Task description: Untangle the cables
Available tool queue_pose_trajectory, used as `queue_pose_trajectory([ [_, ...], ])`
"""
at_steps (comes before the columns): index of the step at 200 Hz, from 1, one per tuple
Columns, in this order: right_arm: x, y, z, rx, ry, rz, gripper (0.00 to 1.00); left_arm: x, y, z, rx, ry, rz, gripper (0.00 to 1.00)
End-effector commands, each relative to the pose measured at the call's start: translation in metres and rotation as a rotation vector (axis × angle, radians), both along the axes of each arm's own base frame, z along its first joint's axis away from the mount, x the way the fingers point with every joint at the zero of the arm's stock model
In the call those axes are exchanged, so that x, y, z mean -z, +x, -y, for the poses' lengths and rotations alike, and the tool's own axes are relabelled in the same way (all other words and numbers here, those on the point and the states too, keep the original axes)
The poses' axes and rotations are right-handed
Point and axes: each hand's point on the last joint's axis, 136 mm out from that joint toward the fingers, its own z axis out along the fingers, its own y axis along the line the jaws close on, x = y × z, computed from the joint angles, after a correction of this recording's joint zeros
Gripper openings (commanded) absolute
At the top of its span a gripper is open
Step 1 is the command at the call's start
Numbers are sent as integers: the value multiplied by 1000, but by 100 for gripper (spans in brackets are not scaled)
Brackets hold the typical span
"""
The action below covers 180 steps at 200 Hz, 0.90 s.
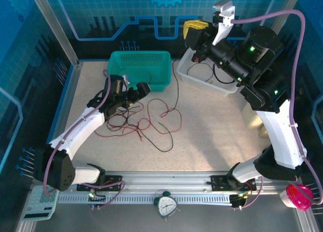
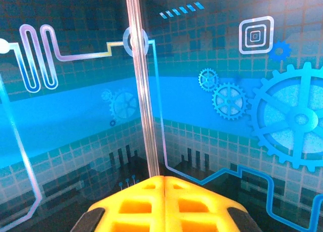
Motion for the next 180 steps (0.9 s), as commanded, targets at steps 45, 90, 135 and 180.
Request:
queue_pose_trajectory([
  [45,-11,2,17,68,4,51,0,-4,-2,20,80,16,22,99],
  [90,-5,30,25,170,-24,56,0,-8,-7,9,53,70,43,99],
  [135,-10,78,52,401,-59,116,0,-13,-11,2,40,99,56,99],
  [180,-22,128,99,630,-68,164,0,-21,-13,1,46,109,77,99],
])
